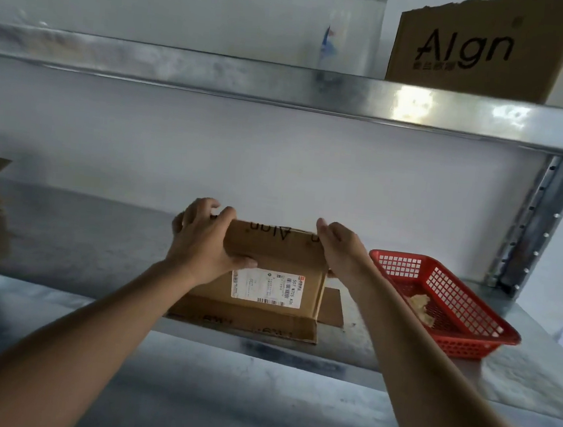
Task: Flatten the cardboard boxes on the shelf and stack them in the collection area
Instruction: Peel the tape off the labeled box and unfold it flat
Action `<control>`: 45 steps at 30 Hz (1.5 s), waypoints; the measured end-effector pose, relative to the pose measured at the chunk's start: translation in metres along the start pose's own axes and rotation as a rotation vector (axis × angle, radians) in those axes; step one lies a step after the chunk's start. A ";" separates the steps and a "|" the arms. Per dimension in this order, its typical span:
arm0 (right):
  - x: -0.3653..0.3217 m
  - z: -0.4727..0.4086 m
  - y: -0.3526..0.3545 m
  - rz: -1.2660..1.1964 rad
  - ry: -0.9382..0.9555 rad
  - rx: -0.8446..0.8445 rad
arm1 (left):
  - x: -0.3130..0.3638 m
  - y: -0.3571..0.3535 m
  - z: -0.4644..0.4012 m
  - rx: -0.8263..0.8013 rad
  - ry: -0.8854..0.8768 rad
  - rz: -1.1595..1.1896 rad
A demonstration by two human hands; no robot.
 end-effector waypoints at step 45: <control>-0.038 0.007 -0.026 -0.071 0.099 0.399 | -0.120 0.039 -0.019 0.266 0.176 0.382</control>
Point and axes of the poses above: each hand's wrist, its own z-axis away from the middle knuckle, its own y-axis out of the back of the hand, x = y × z, the point moved 5 cm from there along -z, towards the middle knuckle, and after that the axes turned 5 degrees about y, right-handed, at the moved point
